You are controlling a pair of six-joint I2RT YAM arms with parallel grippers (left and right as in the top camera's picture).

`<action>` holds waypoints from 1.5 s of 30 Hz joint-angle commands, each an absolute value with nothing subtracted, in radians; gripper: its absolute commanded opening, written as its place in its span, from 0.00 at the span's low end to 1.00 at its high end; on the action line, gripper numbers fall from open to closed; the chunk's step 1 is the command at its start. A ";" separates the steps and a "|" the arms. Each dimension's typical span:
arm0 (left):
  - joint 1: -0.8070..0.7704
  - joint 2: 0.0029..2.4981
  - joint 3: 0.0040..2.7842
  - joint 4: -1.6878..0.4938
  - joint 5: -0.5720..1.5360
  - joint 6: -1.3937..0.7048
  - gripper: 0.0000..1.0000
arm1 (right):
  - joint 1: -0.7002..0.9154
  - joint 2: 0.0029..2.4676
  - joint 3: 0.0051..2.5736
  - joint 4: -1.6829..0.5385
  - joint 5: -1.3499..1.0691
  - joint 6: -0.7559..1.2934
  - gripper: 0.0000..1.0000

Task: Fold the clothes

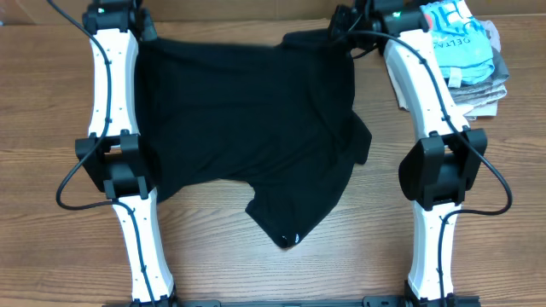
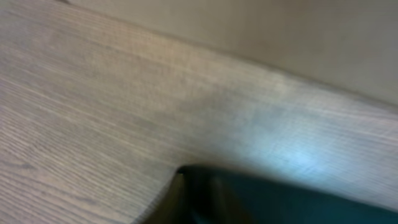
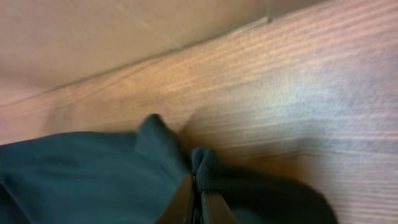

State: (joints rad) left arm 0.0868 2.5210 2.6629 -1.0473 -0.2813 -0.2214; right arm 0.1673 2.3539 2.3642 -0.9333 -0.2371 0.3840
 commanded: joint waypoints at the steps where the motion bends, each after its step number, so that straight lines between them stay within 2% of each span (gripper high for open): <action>1: 0.089 2.489 2.686 -1.048 -0.253 -0.205 0.27 | 0.149 2.339 2.396 -0.952 -0.279 0.343 0.04; 4: 0.089 2.489 2.683 -1.051 -0.231 -0.205 0.36 | 0.147 2.339 2.395 -0.974 -0.278 0.323 0.04; 6: 0.089 2.489 2.683 -1.050 -0.231 -0.205 0.47 | 0.147 2.339 2.395 -0.981 -0.278 0.315 0.04; 15: 0.089 2.498 2.634 -1.121 0.019 -0.151 0.49 | 0.147 2.339 2.395 -1.014 -0.263 0.305 0.04; 26: 0.084 2.498 2.331 -0.855 0.130 -0.022 0.56 | 0.147 2.339 2.395 -1.042 -0.255 0.306 0.04; 33: 0.083 2.498 2.225 -0.722 0.124 0.047 0.71 | 0.147 2.339 2.395 -1.063 -0.237 0.306 0.04; 38: 0.078 2.498 2.187 -0.698 0.124 0.092 0.68 | 0.147 2.339 2.395 -1.061 -0.236 0.306 0.04; 41: 0.078 2.498 2.181 -0.689 0.124 0.107 0.59 | 0.147 2.339 2.395 -1.062 -0.237 0.306 0.04; 42: 0.078 2.498 2.181 -0.689 0.125 0.109 0.53 | 0.147 2.339 2.395 -1.062 -0.236 0.306 0.04; 45: 0.078 2.499 2.178 -0.690 0.124 0.109 0.49 | 0.147 2.339 2.395 -1.063 -0.237 0.306 0.04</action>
